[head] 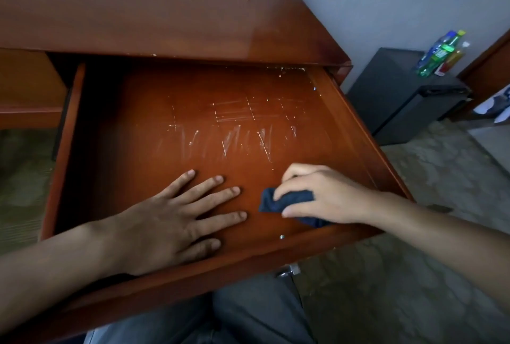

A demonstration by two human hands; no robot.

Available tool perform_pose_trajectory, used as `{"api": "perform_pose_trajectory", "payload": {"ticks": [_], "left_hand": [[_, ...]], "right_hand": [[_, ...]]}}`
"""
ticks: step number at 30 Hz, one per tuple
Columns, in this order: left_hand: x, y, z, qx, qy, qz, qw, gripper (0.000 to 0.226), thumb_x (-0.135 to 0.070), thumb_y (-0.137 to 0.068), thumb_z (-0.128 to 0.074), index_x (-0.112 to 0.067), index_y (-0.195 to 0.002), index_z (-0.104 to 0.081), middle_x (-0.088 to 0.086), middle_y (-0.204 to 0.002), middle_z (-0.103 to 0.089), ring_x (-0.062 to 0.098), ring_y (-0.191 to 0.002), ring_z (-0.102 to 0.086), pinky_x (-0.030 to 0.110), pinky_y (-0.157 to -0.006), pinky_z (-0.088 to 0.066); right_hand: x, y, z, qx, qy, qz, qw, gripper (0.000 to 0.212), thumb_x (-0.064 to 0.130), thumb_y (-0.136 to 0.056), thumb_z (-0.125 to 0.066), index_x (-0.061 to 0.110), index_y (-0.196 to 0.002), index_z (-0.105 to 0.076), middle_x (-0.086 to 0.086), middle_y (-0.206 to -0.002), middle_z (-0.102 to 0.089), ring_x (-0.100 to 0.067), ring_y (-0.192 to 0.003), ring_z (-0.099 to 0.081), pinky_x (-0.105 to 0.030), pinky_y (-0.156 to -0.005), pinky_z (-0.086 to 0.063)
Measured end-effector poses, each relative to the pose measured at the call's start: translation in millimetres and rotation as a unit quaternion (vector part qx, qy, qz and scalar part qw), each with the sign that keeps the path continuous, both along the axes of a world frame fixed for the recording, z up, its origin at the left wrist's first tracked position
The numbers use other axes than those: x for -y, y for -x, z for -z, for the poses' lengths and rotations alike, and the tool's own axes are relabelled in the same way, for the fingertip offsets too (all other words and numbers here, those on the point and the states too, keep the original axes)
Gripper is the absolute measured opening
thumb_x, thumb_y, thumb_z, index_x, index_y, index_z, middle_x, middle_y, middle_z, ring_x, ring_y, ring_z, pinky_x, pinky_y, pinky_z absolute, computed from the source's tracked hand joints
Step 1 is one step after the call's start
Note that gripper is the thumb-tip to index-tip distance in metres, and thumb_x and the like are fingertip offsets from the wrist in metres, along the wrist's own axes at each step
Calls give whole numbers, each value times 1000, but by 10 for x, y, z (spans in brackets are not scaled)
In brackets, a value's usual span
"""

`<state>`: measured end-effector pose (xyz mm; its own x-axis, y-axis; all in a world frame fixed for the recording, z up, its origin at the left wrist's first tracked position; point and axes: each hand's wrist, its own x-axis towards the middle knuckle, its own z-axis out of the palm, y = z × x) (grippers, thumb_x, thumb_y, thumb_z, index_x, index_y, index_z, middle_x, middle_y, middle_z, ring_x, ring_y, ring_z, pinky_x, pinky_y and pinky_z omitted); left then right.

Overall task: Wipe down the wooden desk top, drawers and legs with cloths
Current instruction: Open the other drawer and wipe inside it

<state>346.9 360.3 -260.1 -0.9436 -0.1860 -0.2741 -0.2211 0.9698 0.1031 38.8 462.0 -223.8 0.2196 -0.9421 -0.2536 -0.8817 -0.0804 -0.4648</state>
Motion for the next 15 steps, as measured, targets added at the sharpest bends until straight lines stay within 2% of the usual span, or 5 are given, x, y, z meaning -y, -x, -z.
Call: {"api": "perform_pose_trajectory", "payload": {"ticks": [2,4,7,9,15], "left_hand": [[21,-30,53,-53,47,16,997,59,-60,-110,-19,-46,-163,2,-5,-174,6,25,-159,5,51,-121,2],[31,-44,72,-52,91,12,994,60,-59,-109,-26,-39,-164,-14,0,-173,-15,32,-157,-18,51,-116,-14],[35,-35,136,-91,117,22,989,60,-59,-109,-28,-38,-164,-17,1,-172,-18,32,-155,-23,51,-115,-17],[32,-31,150,-113,132,23,985,60,-59,-109,-29,-38,-164,-19,1,-171,-20,32,-154,-25,51,-114,-18],[38,-9,182,-126,141,21,982,60,-61,-107,-31,-39,-163,-24,0,-171,-22,32,-153,-28,50,-113,-20]], "right_hand": [[184,-117,44,4,9,-57,998,22,45,-88,-75,39,-109,-74,19,-105,-56,-5,-96,-59,-28,-81,-49],[456,109,104,-35,87,-19,995,22,46,-88,-73,38,-109,-76,14,-103,-60,-9,-92,-62,-33,-77,-51],[833,694,59,-199,218,182,938,21,38,-92,-72,29,-111,-77,5,-105,-60,-23,-94,-65,-36,-77,-51],[850,862,26,-185,227,281,914,24,38,-91,-73,28,-112,-77,6,-107,-61,-21,-96,-64,-36,-81,-52],[295,155,-7,-21,124,12,992,25,33,-90,-75,27,-114,-75,12,-109,-66,-6,-95,-66,-31,-82,-54]]}}
